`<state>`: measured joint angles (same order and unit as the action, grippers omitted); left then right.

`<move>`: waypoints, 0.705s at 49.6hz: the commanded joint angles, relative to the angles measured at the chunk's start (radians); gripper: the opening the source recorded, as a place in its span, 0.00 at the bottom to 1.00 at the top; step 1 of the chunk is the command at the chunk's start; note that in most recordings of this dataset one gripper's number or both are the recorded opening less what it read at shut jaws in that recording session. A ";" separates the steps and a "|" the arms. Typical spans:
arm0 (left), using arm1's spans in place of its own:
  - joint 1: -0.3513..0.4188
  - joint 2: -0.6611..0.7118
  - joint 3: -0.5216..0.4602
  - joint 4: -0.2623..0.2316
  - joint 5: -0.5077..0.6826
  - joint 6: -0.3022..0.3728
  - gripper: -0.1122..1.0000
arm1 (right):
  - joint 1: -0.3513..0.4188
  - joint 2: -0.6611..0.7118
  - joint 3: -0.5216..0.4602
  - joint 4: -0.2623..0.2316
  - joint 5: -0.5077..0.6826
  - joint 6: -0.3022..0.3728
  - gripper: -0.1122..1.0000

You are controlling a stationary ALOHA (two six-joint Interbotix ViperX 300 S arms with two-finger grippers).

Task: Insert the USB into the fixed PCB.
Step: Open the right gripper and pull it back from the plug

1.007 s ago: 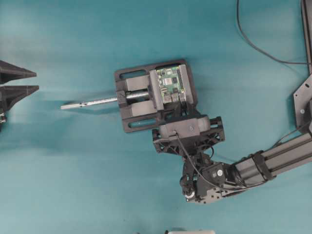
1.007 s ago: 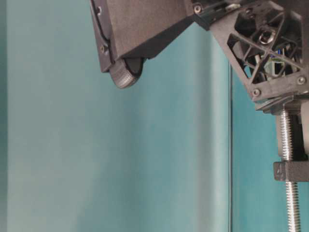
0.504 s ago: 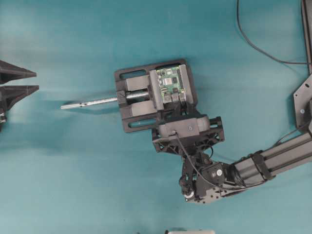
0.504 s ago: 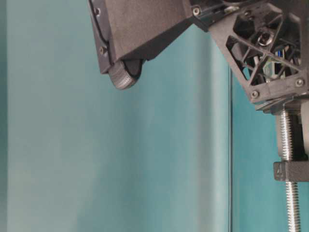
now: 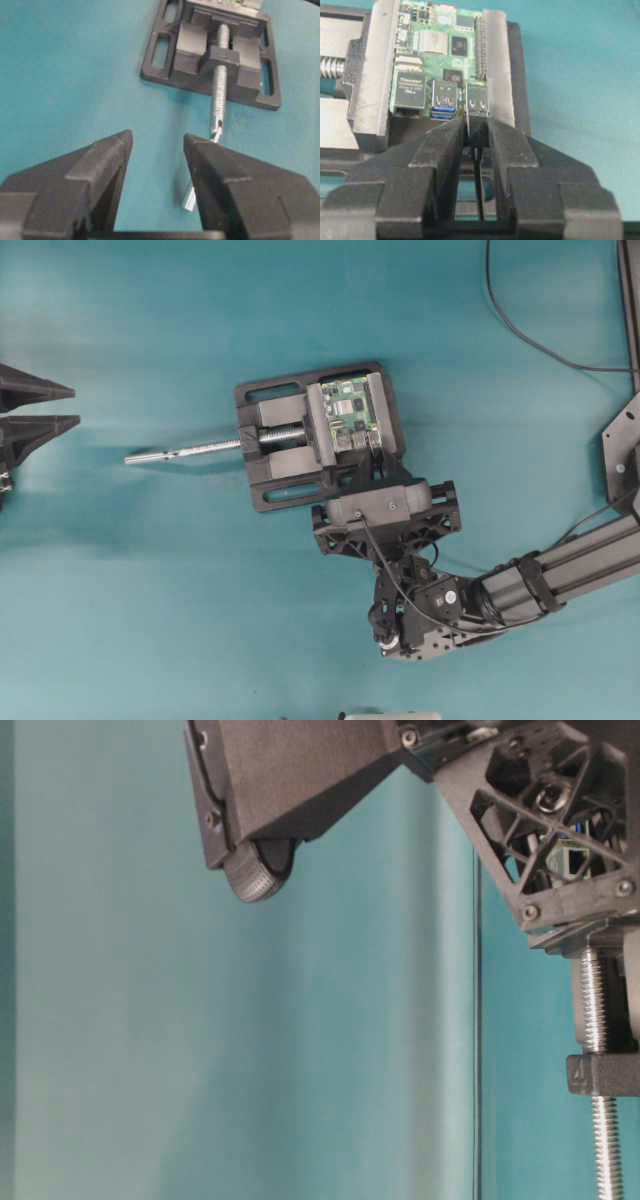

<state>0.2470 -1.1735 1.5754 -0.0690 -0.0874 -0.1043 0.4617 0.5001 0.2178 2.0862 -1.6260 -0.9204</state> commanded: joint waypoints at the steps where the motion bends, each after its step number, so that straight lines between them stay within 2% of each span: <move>1: 0.002 0.012 -0.011 0.003 -0.008 -0.011 0.66 | 0.020 -0.020 -0.032 -0.011 -0.015 0.002 0.29; 8: 0.002 0.012 -0.011 0.003 -0.008 -0.011 0.66 | 0.031 -0.020 -0.034 -0.009 -0.014 0.003 0.34; 21: 0.002 0.012 -0.011 0.003 -0.008 -0.011 0.66 | 0.048 -0.011 -0.043 -0.006 -0.017 0.015 0.54; 28: 0.002 0.012 -0.011 0.003 -0.008 -0.011 0.66 | 0.058 -0.011 -0.046 -0.005 -0.020 0.015 0.54; 35: 0.002 0.012 -0.011 0.003 -0.008 -0.011 0.66 | 0.063 -0.015 -0.043 0.017 -0.025 0.011 0.55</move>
<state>0.2470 -1.1735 1.5754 -0.0675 -0.0859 -0.1043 0.5200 0.5047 0.1917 2.0970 -1.6383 -0.9066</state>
